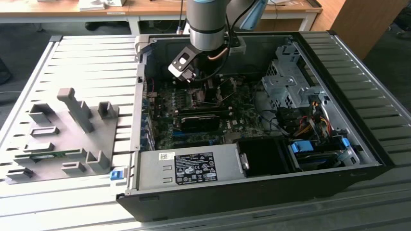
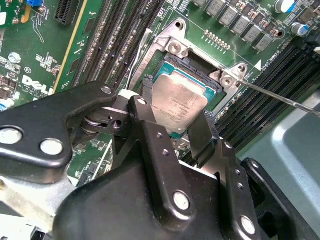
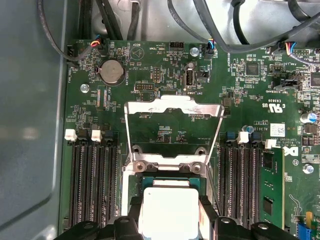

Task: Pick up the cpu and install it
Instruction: 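Place the cpu into insertion slot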

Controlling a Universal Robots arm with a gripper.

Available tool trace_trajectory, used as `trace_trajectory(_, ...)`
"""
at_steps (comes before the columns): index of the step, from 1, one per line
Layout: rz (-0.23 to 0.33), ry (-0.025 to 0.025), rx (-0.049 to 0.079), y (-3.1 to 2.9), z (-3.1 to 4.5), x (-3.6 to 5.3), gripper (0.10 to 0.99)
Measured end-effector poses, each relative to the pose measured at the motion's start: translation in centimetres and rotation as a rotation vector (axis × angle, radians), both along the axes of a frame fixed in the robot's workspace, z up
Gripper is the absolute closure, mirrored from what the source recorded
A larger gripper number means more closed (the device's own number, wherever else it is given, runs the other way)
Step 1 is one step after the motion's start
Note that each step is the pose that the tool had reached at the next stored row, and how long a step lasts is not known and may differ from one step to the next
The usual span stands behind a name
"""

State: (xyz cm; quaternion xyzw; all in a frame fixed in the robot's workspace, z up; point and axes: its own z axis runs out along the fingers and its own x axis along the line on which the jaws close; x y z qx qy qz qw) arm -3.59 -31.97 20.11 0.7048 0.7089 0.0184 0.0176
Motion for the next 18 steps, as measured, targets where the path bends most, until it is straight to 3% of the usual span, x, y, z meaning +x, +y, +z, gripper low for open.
trace_trajectory(18, 0.000, -0.0001, 0.000, 0.01, -0.40, -0.03, 0.561)
